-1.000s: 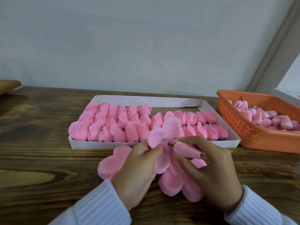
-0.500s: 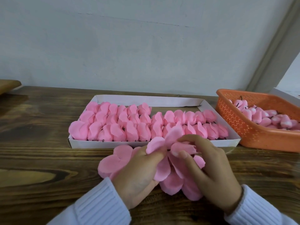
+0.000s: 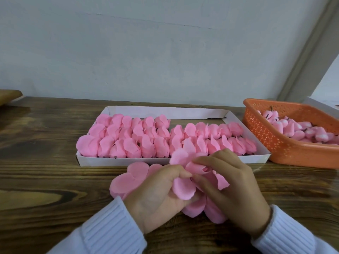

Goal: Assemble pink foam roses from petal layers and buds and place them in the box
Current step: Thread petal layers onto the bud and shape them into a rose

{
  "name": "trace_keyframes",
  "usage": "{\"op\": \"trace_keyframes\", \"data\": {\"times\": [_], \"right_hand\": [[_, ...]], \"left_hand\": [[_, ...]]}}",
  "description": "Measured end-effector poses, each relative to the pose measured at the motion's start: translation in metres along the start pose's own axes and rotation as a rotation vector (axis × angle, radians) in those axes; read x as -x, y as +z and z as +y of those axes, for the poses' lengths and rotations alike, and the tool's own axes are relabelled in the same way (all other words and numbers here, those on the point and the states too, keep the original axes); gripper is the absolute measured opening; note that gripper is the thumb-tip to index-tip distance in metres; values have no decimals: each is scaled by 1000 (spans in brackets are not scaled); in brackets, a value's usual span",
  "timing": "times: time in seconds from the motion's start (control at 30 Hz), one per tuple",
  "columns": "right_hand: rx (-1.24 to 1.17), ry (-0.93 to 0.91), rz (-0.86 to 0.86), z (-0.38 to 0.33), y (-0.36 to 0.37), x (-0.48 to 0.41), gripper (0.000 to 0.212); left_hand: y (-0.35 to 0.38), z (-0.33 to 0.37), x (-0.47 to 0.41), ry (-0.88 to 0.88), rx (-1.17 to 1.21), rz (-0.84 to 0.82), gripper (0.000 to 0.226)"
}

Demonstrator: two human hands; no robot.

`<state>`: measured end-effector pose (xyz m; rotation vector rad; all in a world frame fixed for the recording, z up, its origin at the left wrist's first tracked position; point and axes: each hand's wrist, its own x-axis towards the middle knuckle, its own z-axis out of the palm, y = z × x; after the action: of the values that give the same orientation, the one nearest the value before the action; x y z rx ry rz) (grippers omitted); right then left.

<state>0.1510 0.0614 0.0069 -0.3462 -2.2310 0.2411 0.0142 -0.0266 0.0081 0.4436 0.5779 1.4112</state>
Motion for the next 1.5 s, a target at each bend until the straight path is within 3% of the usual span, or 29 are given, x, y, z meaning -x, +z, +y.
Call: {"op": "trace_keyframes", "data": {"times": [0.13,0.33,0.47,0.57,0.63,0.73,0.83,0.93,1.0,1.13,1.33,1.5], "right_hand": [[-19,-25,-6,1,1,0,26],[-68,-61,-8,-2,0,-1,25],[-125,-55,-6,-3,0,0,25],[-189,-20,26,-4,-4,0,25],[-199,50,116,-4,-7,-2,21],[-257,262,202,-3,-11,-12,27],[-515,516,-41,-2,-18,-32,30],[-657,668,-222,-3,-17,-41,15],[-654,654,-192,-4,-12,-40,7],[-605,540,-88,-4,-6,-34,7],[-545,530,16,-4,0,-27,6],[-475,518,58,-1,2,-23,5]], "left_hand": [[2,0,2,32,-231,-1,36],[3,-1,4,142,-523,59,43],[0,0,4,186,-555,56,27],[-1,0,4,162,-523,63,35],[-1,0,4,152,-533,50,17],[1,1,4,134,-568,25,26],[2,0,4,148,-616,12,25],[0,1,4,157,-617,-4,21],[-1,2,5,163,-627,14,20],[-5,2,3,197,-610,99,40],[-4,0,0,240,-489,172,36],[-5,-2,0,280,-483,202,19]]}}
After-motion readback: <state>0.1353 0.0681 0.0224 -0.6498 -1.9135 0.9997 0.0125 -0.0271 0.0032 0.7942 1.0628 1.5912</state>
